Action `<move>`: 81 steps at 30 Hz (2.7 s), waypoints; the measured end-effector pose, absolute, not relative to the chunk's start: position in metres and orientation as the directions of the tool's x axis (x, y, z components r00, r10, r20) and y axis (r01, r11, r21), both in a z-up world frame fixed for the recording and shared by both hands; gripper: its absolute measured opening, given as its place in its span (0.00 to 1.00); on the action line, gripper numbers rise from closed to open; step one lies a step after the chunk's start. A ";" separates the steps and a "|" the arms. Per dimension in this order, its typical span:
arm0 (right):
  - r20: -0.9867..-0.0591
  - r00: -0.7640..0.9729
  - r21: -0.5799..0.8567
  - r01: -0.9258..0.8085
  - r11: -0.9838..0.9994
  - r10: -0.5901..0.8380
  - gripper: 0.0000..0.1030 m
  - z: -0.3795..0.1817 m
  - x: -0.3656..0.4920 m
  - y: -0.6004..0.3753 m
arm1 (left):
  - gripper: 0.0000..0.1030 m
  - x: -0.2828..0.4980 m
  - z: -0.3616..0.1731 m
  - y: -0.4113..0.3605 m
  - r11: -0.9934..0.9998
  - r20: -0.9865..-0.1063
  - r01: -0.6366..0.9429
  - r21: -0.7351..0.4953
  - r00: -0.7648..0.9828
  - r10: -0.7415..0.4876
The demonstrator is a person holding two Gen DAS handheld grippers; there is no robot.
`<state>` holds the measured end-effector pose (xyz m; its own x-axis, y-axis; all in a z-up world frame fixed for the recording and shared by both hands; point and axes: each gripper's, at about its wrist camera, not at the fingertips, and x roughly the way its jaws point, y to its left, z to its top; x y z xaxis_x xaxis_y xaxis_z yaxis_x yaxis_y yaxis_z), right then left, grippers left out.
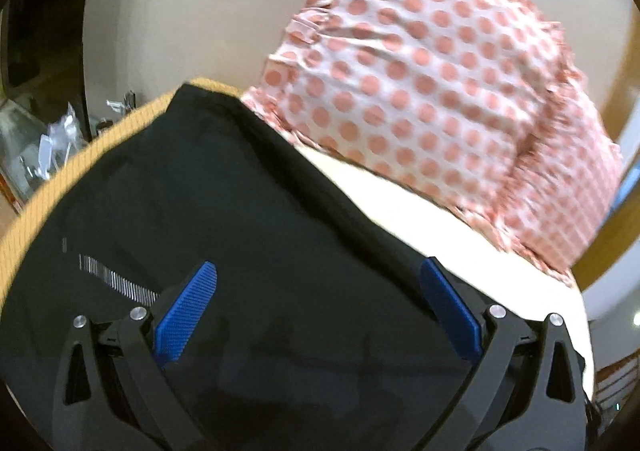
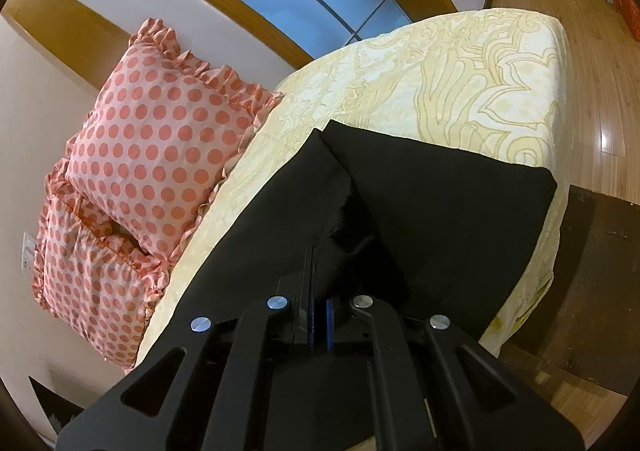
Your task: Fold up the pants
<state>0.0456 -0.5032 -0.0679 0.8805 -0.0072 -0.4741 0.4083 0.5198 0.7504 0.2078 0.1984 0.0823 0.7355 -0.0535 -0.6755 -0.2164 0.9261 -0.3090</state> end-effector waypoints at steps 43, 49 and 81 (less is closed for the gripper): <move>-0.432 0.897 0.706 0.397 0.587 -0.087 0.03 -0.015 0.059 -0.537 | 0.04 0.050 0.075 0.299 0.795 -0.685 -0.418 -0.439 0.729 0.005; -0.496 0.867 0.726 0.450 0.520 -0.057 0.03 -0.043 0.053 -0.544 | 0.03 0.010 0.018 0.295 0.762 -0.739 -0.498 -0.414 0.673 0.039; -0.503 0.861 0.711 0.463 0.529 -0.078 0.03 -0.045 0.025 -0.538 | 0.09 -0.011 0.008 0.278 0.774 -0.719 -0.541 -0.330 0.675 0.165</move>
